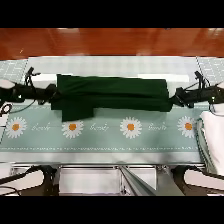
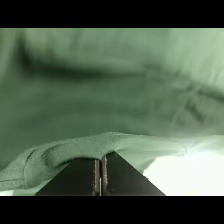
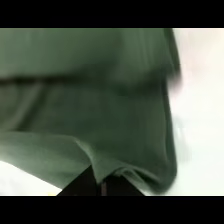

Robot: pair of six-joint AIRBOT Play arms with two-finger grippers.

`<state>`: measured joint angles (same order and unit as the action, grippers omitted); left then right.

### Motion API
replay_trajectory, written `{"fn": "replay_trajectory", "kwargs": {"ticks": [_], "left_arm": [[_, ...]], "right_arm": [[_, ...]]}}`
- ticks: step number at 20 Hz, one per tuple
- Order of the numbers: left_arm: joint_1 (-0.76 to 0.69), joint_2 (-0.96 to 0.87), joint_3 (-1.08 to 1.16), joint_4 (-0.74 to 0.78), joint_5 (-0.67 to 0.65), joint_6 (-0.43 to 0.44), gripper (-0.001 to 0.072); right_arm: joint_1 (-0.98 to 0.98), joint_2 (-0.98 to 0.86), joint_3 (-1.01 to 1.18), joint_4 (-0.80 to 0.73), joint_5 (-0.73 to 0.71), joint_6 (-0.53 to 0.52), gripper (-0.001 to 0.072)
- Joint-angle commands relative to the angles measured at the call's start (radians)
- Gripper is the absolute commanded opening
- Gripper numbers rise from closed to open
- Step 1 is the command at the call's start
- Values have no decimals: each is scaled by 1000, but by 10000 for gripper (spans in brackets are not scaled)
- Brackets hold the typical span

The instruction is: Fold the shirts.

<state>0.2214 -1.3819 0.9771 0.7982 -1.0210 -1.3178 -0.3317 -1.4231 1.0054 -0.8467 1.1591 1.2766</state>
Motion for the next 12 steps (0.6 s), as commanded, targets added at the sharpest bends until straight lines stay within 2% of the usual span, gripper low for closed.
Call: {"fn": "replay_trajectory", "kwargs": {"ticks": [1, 8, 12], "left_arm": [[-32, -146, 207, 2, 14, -42, 20], [-60, -411, 530, 1, -26, -60, 20], [-60, -462, 566, 1, -54, -60, 24]], "right_arm": [[43, -132, 166, 7, -70, 24, 22], [70, -342, 421, 97, -135, 61, 22], [85, -392, 448, 122, -152, 54, 39]]}}
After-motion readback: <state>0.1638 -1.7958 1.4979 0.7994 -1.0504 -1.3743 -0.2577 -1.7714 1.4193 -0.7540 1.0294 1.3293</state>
